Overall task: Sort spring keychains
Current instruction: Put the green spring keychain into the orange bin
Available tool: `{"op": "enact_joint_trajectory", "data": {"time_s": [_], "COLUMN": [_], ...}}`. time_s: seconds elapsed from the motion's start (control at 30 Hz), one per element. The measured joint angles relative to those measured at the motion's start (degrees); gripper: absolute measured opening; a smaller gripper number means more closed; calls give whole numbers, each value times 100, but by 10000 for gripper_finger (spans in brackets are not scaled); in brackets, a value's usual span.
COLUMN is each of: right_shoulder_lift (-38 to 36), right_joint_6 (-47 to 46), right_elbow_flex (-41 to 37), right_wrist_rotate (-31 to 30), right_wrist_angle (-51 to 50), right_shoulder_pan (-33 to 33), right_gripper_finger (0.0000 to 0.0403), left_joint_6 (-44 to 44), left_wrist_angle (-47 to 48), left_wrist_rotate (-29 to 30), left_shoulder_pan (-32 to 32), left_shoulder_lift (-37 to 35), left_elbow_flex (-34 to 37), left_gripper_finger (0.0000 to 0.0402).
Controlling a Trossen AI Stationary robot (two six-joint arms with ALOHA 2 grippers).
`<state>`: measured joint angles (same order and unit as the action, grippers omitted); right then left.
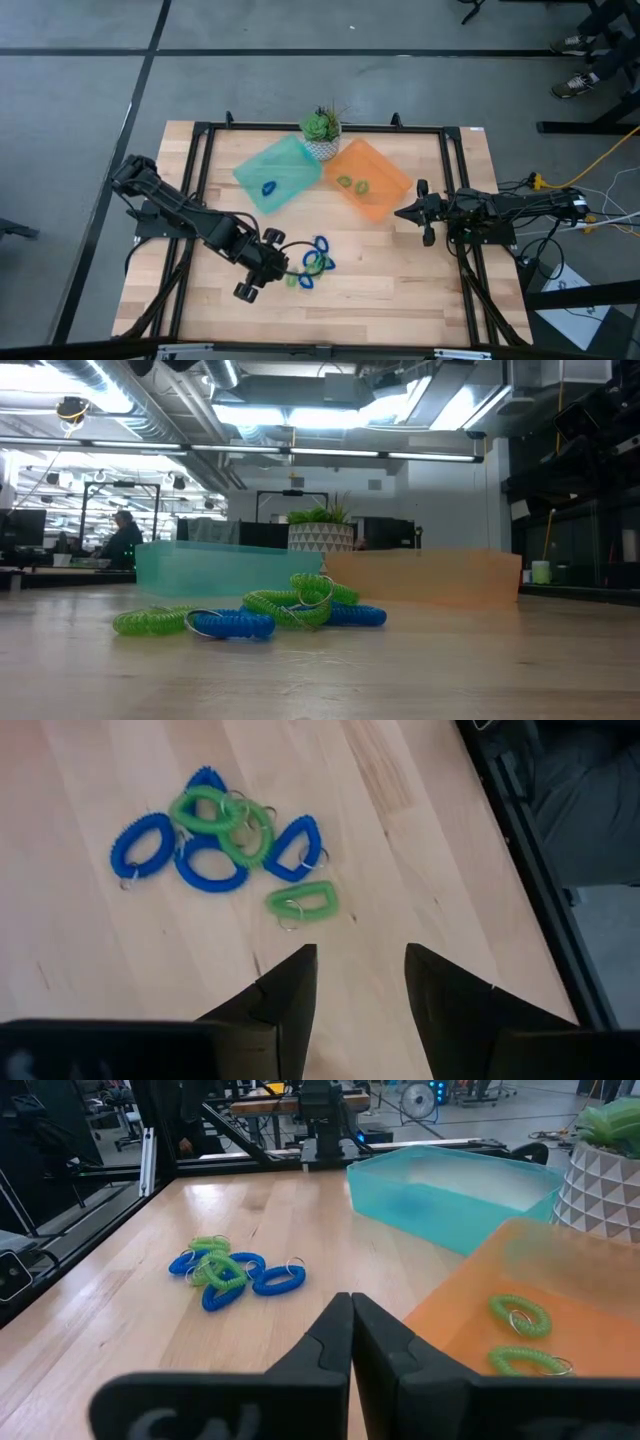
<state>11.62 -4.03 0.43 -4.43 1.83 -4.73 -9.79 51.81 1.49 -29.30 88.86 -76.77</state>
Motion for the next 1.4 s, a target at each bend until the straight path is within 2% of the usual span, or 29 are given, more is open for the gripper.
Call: {"op": "enact_joint_trajectory", "data": {"time_s": [0.27,0.67,1.17,1.4], "right_shoulder_lift": [0,0,0,0], "right_joint_6": [-1,0,0,0], "right_elbow_flex": [0,0,0,0], "right_wrist_rotate": [-2,0,-2,0], "right_wrist_angle": [-2,0,-2,0], "right_shoulder_pan": [0,0,-2,0], "right_gripper_finger": [7,7,7,7], "left_joint_6": [-94,-161,598,370], "left_wrist_angle": [-11,279,-233,-309], "left_wrist_rotate": [8,-2,19,-495], "left_shoulder_pan": [-153,37,469,742], "left_shoulder_lift": [263,1029,1715,1970], "left_elbow_flex": [2,2,4,5], "left_gripper_finger": [150,145,143,143]}}
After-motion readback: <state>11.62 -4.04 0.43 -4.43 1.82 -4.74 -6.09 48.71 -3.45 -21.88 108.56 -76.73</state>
